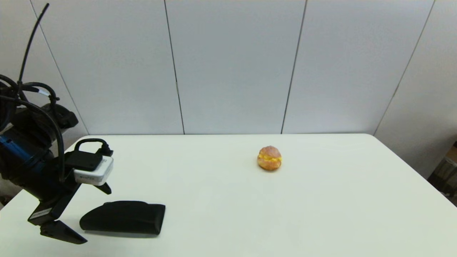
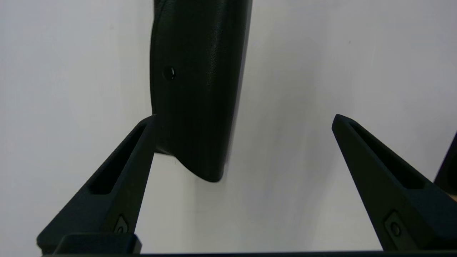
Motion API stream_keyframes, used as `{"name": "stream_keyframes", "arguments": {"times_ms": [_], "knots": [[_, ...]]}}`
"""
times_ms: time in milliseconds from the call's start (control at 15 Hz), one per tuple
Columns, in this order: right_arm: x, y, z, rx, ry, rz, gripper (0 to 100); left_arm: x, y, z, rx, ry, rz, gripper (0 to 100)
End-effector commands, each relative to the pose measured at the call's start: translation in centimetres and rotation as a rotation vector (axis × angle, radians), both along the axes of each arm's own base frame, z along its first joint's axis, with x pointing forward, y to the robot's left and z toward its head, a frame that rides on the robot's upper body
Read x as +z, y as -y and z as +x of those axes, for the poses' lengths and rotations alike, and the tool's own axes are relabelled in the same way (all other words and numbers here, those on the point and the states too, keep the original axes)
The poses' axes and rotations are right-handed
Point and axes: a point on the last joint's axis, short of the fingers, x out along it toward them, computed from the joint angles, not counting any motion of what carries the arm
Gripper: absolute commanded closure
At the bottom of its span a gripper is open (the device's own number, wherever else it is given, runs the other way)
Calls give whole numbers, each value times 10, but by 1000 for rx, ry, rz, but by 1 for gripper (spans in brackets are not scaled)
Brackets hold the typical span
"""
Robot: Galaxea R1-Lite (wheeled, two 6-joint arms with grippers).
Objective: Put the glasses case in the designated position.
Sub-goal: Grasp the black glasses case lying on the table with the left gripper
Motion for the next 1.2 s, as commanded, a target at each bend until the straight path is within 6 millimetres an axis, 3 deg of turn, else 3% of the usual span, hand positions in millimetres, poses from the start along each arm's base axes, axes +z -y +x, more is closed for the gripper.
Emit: {"name": "stream_keyframes", "arguments": {"times_ms": [67, 600, 1200], "knots": [[0, 0, 0, 0, 0, 0, 0, -21, 2, 16, -39, -74, 16, 0], [0, 0, 0, 1, 0, 0, 0, -32, 12, 56, -55, -74, 37, 0], [0, 0, 0, 1, 0, 0, 0, -61, 28, 70, -17, -141, 42, 0]]}}
